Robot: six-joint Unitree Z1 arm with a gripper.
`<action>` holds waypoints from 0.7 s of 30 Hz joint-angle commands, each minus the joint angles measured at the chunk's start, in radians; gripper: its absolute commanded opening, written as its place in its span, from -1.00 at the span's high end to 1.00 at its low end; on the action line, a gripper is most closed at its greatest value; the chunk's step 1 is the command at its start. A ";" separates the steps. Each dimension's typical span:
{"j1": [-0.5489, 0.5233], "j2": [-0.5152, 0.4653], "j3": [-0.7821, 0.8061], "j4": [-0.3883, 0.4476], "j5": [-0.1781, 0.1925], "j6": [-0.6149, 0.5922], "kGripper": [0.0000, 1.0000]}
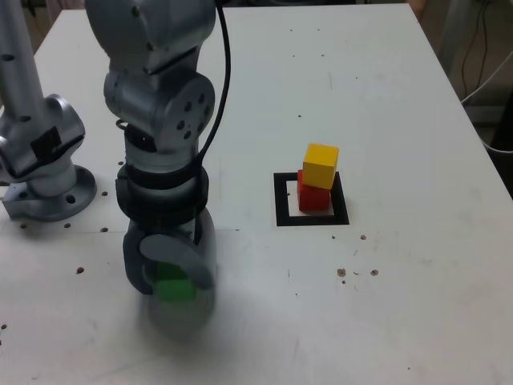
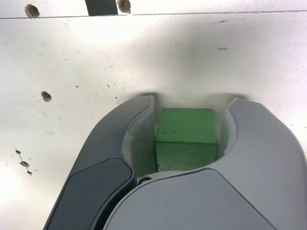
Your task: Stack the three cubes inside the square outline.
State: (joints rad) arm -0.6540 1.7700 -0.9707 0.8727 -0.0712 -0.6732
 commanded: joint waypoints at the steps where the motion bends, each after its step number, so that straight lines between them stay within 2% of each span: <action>1: -0.001 0.003 -0.009 0.015 0.000 0.003 0.84; 8: 0.000 -0.027 -0.064 0.125 0.027 0.005 0.84; 13: 0.030 -0.042 -0.170 0.224 0.072 0.041 0.84; 18: 0.125 -0.036 -0.357 0.381 0.139 0.171 0.84; 21: 0.209 -0.026 -0.458 0.463 0.155 0.305 0.84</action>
State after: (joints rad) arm -0.4774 1.7369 -1.3542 1.3030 0.0814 -0.4411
